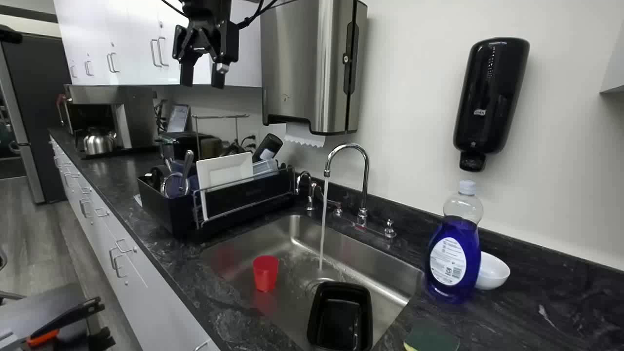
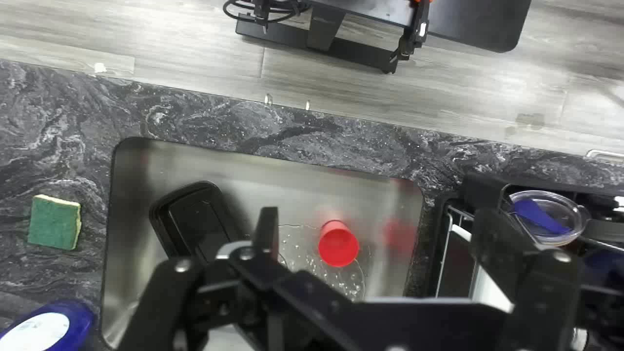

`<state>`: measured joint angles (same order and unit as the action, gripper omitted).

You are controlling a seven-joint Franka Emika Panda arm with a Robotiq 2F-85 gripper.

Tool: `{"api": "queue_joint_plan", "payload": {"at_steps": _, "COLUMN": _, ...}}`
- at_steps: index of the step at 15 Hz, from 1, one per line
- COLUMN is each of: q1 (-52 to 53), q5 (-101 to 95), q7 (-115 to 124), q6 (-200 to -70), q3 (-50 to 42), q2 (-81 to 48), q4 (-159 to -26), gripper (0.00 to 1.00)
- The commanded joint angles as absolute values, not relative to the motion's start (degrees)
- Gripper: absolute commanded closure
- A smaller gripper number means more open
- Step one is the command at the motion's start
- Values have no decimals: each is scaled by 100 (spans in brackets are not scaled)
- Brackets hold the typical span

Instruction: Push the right faucet handle backwards

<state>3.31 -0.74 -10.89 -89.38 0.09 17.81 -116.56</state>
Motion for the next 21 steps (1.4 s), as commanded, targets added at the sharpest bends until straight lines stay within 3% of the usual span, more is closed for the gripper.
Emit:
{"api": "queue_joint_plan", "payload": {"at_steps": 1, "q1": 315, "q5": -70, "q7": -1091, "q6": -8927, "q3": 24, "q2": 1777, "q4": -11644, "gripper": 0}}
{"api": "queue_joint_plan", "payload": {"at_steps": 11, "q1": 302, "q5": 33, "q7": -1366, "q6": -9464, "q3": -96, "q2": 1634, "q4": -12041, "gripper": 0}}
{"api": "queue_joint_plan", "payload": {"at_steps": 21, "q1": 73, "q5": 242, "q7": -2973, "q6": -11306, "q3": -522, "q2": 243, "q4": -12361, "gripper": 0}}
